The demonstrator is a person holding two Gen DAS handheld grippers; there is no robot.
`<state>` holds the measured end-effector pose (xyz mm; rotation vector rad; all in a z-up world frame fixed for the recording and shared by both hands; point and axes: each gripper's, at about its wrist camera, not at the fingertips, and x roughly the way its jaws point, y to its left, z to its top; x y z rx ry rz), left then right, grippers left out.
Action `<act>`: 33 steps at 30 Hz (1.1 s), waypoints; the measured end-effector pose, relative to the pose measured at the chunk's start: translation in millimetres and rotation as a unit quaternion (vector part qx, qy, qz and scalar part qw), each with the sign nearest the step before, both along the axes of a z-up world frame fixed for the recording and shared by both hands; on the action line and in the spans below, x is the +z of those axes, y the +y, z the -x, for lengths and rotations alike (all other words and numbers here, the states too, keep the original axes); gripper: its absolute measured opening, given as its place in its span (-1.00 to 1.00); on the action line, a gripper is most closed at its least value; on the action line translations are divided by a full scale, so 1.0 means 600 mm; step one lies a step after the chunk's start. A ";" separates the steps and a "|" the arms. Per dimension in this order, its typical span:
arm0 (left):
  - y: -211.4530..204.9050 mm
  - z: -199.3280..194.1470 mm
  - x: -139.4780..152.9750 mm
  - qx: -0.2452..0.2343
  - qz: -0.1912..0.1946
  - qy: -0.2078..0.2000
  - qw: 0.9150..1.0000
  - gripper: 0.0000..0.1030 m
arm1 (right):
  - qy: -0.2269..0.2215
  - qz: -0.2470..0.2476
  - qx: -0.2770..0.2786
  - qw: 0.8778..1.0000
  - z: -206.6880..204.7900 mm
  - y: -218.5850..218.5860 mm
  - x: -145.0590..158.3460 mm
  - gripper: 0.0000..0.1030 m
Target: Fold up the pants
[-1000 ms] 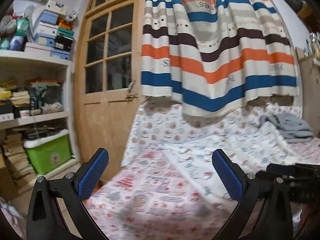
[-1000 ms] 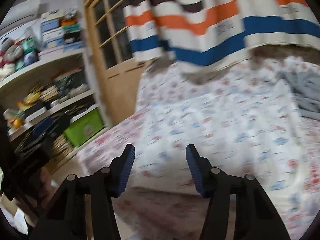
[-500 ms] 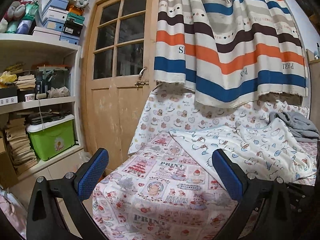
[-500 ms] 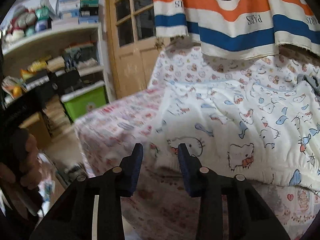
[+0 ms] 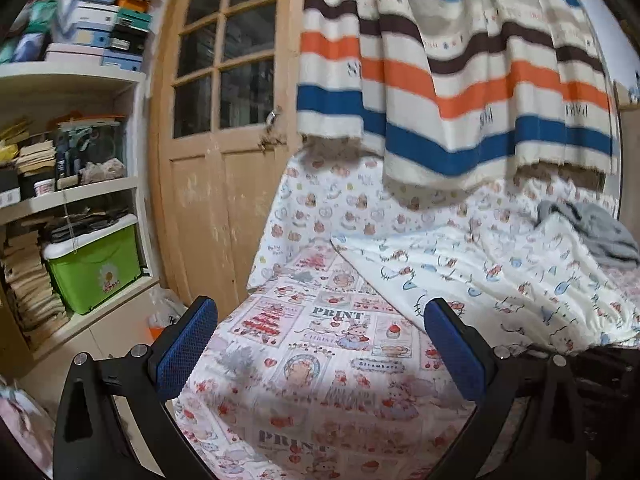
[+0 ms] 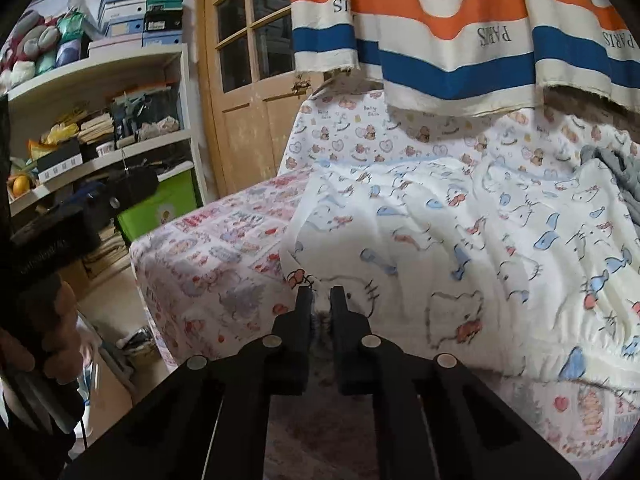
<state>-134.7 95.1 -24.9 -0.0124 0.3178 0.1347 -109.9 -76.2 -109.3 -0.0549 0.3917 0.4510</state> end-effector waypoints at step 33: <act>0.107 -0.623 -0.053 -0.036 0.206 0.285 0.935 -0.97 | -0.058 -0.031 -0.027 0.997 0.004 -0.040 0.076 -0.83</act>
